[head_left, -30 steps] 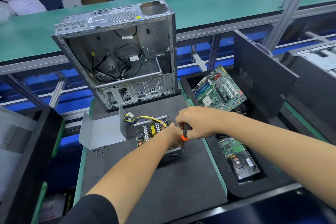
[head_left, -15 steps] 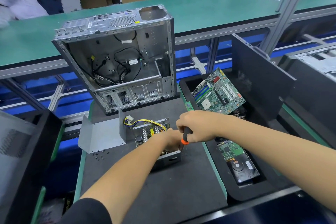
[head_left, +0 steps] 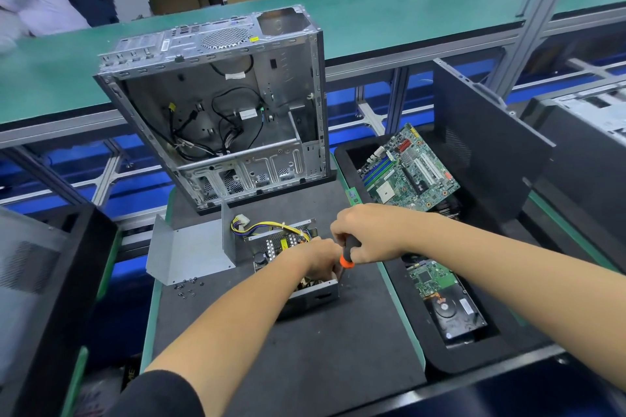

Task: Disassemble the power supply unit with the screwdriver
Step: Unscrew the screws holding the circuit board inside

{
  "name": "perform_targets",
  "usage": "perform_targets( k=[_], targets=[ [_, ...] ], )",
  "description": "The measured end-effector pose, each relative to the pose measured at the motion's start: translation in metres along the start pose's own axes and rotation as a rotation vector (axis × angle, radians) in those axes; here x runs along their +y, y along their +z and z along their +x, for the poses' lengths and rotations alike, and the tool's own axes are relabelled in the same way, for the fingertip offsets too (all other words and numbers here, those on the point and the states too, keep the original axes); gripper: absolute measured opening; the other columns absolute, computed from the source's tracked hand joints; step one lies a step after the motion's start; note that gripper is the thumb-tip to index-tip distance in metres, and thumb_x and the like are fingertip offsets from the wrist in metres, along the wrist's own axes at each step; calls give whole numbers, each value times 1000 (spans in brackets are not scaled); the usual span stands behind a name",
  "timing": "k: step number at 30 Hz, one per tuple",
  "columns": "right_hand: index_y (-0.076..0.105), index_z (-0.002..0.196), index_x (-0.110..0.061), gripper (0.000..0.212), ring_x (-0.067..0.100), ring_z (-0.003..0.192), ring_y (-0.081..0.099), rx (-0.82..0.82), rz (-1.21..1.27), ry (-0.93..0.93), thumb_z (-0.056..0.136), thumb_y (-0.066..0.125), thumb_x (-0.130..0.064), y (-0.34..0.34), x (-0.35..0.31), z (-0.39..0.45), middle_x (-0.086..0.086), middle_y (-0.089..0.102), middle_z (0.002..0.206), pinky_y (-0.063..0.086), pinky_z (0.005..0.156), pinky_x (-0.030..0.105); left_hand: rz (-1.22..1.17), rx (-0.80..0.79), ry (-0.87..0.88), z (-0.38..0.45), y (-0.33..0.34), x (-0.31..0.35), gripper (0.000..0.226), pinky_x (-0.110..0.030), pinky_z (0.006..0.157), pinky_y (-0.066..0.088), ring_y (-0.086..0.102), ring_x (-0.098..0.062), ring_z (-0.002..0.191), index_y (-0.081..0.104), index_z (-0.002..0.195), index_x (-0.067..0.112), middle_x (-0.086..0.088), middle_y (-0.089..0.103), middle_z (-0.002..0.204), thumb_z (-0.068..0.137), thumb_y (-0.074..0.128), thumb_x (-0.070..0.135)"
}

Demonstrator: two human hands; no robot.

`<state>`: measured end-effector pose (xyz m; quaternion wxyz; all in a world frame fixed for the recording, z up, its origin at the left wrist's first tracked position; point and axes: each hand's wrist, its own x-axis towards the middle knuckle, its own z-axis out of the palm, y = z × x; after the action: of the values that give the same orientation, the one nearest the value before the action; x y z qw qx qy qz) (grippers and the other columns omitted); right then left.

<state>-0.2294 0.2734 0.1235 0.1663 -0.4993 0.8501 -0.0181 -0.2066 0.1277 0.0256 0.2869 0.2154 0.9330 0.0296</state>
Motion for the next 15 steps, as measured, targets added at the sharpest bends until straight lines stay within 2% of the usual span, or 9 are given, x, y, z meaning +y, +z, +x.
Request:
perform_targets(
  k=[2, 4, 6, 8, 10, 11, 13, 15],
  targets=[
    [55, 95, -19, 12, 16, 83, 43, 3, 9, -1, 84, 61, -21, 0, 0, 1, 0, 57, 102, 23, 53, 17, -15, -2, -22, 0, -1, 3, 23, -25, 59, 27, 45, -22, 79, 50, 67, 17, 5, 53, 74, 85, 56, 5],
    [58, 98, -17, 15, 16, 84, 43, 4, 13, 8, 84, 61, -21, 0, 0, 1, 1, 58, 104, 27, 56, 24, -47, 0, -68, 2, -1, 6, 34, -27, 57, 27, 37, -24, 74, 35, 62, 18, 2, 40, 69, 86, 52, 2],
    [60, 102, -16, 19, 15, 84, 43, 3, 15, 14, 84, 61, -22, 0, 0, 2, 1, 58, 106, 29, 63, 26, -84, -25, -142, 4, 0, 9, 29, -31, 66, 32, 38, -25, 78, 37, 67, 16, -3, 41, 77, 91, 49, 7],
    [60, 103, -15, 20, 15, 85, 43, 0, 18, 15, 84, 61, -22, 0, 1, 2, 2, 59, 107, 30, 65, 27, -121, -46, -228, 7, 2, 10, 25, -31, 68, 34, 39, -24, 84, 38, 73, 18, -3, 41, 78, 96, 49, 17],
    [60, 102, -15, 20, 16, 85, 44, -2, 20, 13, 83, 61, -22, 0, 1, 2, 2, 59, 107, 30, 65, 26, -168, -30, -311, 11, 3, 7, 37, -28, 63, 36, 39, -22, 88, 30, 67, 27, 4, 35, 73, 94, 55, 26],
    [60, 102, -15, 20, 16, 85, 44, -2, 21, 13, 83, 61, -22, 0, 2, 2, 2, 59, 107, 30, 65, 26, -206, -26, -336, 13, 3, 5, 41, -27, 65, 37, 39, -22, 89, 26, 66, 29, 4, 36, 74, 93, 57, 27],
    [60, 102, -15, 19, 16, 85, 43, -4, 20, 12, 84, 61, -21, 0, 2, 2, 2, 59, 107, 30, 65, 26, -285, -49, -389, 15, 1, 4, 42, -32, 79, 39, 40, -22, 92, 26, 67, 31, 0, 43, 89, 91, 60, 27],
    [60, 102, -15, 19, 17, 86, 45, -8, 23, 13, 84, 61, -20, -1, 2, 2, 3, 59, 107, 31, 66, 26, -329, -70, -428, 16, 2, 3, 41, -35, 85, 38, 41, -22, 94, 27, 67, 32, -1, 44, 95, 90, 60, 27]
  ],
)
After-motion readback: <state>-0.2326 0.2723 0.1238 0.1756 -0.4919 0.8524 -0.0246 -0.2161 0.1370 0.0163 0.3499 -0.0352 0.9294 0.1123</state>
